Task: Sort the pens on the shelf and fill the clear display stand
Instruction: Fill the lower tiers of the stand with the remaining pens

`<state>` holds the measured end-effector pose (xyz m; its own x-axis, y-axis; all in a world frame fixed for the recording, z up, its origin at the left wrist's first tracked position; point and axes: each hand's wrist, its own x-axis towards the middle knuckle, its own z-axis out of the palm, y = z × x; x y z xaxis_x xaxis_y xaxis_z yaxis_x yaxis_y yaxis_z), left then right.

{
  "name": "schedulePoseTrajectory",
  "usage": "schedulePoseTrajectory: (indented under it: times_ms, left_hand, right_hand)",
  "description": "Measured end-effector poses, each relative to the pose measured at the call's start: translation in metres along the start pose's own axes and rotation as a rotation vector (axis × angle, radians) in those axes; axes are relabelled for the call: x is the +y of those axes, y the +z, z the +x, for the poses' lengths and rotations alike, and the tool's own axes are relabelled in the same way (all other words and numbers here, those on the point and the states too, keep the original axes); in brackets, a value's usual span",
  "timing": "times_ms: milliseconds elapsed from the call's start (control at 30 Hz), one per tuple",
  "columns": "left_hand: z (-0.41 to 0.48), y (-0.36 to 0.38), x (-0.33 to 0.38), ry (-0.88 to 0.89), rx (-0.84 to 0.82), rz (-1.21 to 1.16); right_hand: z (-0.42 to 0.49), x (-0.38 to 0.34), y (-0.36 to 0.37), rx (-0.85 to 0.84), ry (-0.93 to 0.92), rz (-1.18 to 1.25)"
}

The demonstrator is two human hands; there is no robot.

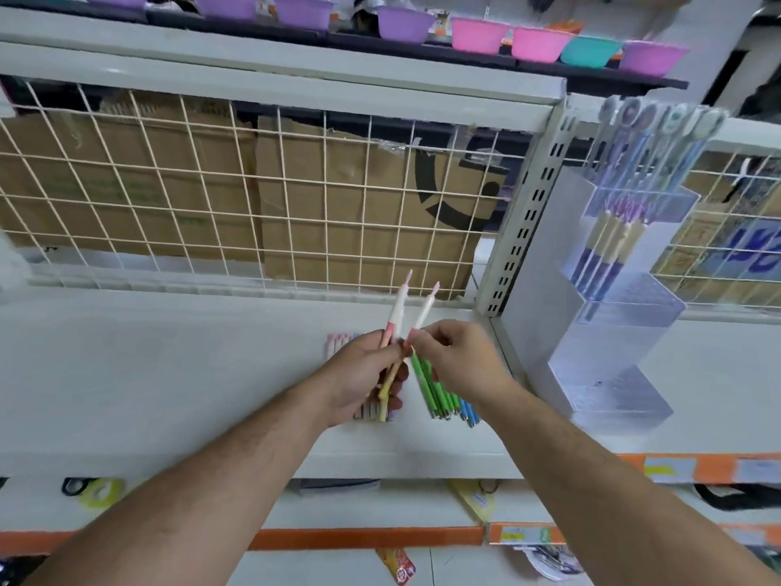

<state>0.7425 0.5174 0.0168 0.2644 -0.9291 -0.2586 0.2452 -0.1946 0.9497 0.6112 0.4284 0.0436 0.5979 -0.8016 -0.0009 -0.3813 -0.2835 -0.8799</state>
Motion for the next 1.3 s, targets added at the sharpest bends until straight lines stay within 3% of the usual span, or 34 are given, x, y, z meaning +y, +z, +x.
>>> schedulePoseTrajectory:
  times_ms: [400,633,1067,1300]
  left_hand:
    - [0.03,0.119,-0.001,0.034,-0.058,0.1]
    - [0.044,0.189,-0.011,0.051,-0.043,0.048]
    - [0.077,0.276,-0.016,0.157,0.082,0.085]
    - [0.095,0.277,-0.019,0.151,0.228,0.014]
  right_hand:
    - [-0.002,0.05,-0.104,0.062,-0.028,0.073]
    - [-0.001,0.078,-0.169,-0.036,-0.055,0.092]
    - [0.003,0.1,-0.255,-0.026,-0.146,0.04]
    - [0.04,0.071,-0.293,0.119,-0.182,0.177]
